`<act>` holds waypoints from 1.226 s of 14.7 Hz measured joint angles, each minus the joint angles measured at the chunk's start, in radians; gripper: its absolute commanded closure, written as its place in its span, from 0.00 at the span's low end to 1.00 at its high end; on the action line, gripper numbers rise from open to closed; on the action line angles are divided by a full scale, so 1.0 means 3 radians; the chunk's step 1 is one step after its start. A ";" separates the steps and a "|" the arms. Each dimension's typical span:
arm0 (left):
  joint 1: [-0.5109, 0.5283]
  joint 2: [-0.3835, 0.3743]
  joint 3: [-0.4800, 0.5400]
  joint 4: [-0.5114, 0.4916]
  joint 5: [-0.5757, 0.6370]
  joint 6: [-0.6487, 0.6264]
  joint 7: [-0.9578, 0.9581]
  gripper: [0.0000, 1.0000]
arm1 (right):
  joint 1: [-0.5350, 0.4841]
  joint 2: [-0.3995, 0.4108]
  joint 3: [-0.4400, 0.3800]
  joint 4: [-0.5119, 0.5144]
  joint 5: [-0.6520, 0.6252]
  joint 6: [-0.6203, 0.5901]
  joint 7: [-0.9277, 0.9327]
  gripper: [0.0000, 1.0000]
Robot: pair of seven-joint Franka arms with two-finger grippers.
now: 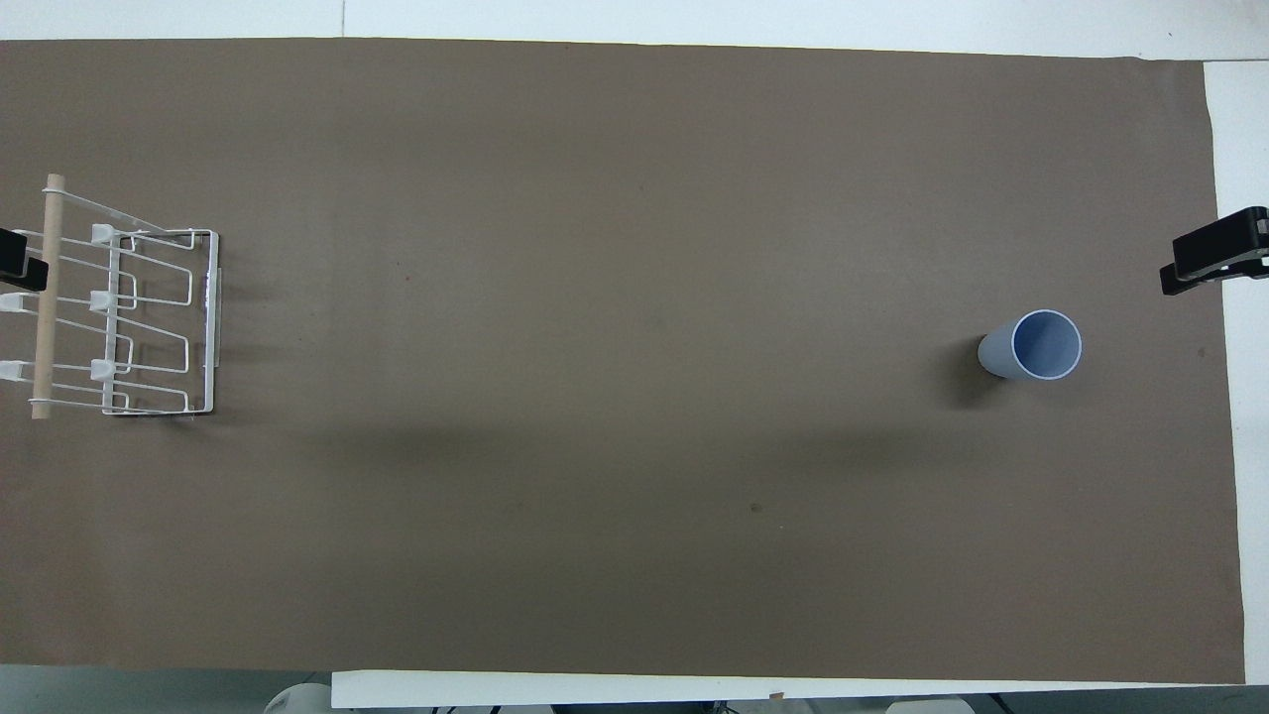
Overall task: Hang cup on cup holder
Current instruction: 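Reach the right gripper down into the light blue cup's rim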
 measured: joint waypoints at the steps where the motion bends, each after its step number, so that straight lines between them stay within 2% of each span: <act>1: 0.0015 0.0000 -0.0030 0.0000 0.0000 0.0000 -0.0005 0.00 | 0.0000 0.0000 0.0000 0.0000 0.0000 0.0000 0.0000 0.00; 9: 0.0038 0.0001 -0.0076 -0.0011 0.0000 0.0000 -0.0006 0.00 | -0.0004 -0.0013 -0.0001 -0.0050 -0.0002 0.0045 0.0000 0.00; 11: 0.0045 0.0001 -0.0076 -0.0019 0.0000 -0.0001 -0.0006 0.00 | -0.0019 -0.0040 -0.0001 -0.0200 -0.0002 0.0298 -0.0053 0.00; 14: 0.0067 0.0001 -0.0076 -0.0042 0.0000 -0.0002 -0.0006 0.00 | -0.0104 -0.0106 -0.0007 -0.0728 -0.0001 0.0926 -0.0359 0.00; 18: 0.0074 0.0001 -0.0076 -0.0049 0.0000 -0.0002 -0.0006 0.00 | -0.0320 -0.0026 -0.0017 -0.1323 0.0152 0.1644 -0.0683 0.02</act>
